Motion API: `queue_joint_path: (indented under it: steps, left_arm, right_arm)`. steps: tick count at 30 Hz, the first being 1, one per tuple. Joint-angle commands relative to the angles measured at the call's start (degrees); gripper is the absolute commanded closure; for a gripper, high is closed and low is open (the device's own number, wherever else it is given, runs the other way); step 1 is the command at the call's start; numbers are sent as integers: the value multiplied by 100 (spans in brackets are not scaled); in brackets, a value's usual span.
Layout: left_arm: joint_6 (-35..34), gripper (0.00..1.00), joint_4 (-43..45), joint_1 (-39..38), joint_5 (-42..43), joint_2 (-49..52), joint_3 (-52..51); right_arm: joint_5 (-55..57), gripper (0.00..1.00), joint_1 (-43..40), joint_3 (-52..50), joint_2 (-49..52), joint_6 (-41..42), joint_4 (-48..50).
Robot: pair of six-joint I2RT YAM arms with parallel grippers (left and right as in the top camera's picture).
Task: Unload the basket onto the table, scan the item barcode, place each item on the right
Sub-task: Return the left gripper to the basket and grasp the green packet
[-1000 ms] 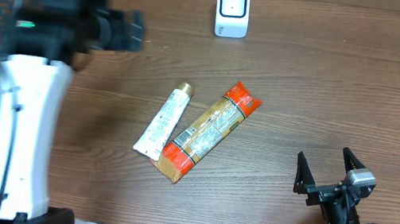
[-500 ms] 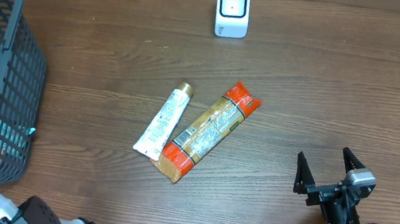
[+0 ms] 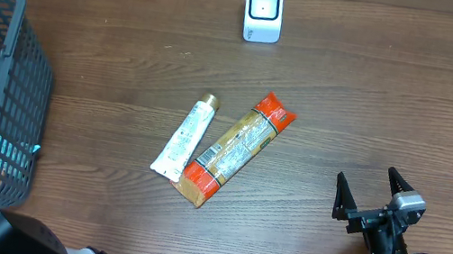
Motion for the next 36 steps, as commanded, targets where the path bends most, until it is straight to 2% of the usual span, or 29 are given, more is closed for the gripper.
queue_joint_path:
  steps: [1,11,21,31,36]
  left_arm:
    - [273,0,136,15,2,269,-417]
    - [225,0,175,20,-544,1169,-887]
    - [184,0,321,33,-870,1600,-1058]
    - [522,0,1709,31,-1005,1602,-2083]
    - [791,3,2354,31,-601,1602,-2470]
  right_arm:
    - [33,0,50,-61,-52,22,31]
    - [33,0,50,-61,-52,22,31]
    - [33,0,50,-61,-52,22,31]
    - [33,0,50,-61,-52,22,33]
    - [33,0,50,-61,-52,22,33]
